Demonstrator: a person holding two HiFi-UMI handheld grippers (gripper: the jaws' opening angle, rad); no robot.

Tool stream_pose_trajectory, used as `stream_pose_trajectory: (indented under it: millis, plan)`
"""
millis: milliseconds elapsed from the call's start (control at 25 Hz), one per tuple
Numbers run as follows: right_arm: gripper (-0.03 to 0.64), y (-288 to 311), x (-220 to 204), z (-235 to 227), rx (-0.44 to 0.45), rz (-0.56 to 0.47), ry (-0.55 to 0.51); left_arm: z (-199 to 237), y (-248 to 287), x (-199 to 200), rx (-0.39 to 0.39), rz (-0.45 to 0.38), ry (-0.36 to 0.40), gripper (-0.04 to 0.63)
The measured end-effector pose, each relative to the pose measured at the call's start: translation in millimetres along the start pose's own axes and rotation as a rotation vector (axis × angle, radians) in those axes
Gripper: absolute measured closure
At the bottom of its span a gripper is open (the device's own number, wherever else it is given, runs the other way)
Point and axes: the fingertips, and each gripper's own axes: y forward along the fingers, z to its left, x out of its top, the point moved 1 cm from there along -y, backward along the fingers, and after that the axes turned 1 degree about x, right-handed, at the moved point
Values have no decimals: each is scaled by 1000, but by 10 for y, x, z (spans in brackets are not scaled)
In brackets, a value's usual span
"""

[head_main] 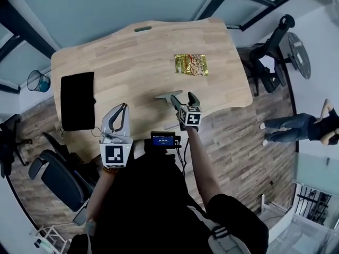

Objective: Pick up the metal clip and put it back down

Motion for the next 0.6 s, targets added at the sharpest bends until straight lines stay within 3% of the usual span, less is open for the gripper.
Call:
stream_pose_trajectory:
  millis: [320, 600]
  plan:
    - [230, -678, 465, 141, -35, -156, -30, -56, 165, 79, -72, -27, 36, 589]
    - [312, -1252, 879, 406, -54, -297, -69, -169, 280, 149, -129, -43, 36, 589]
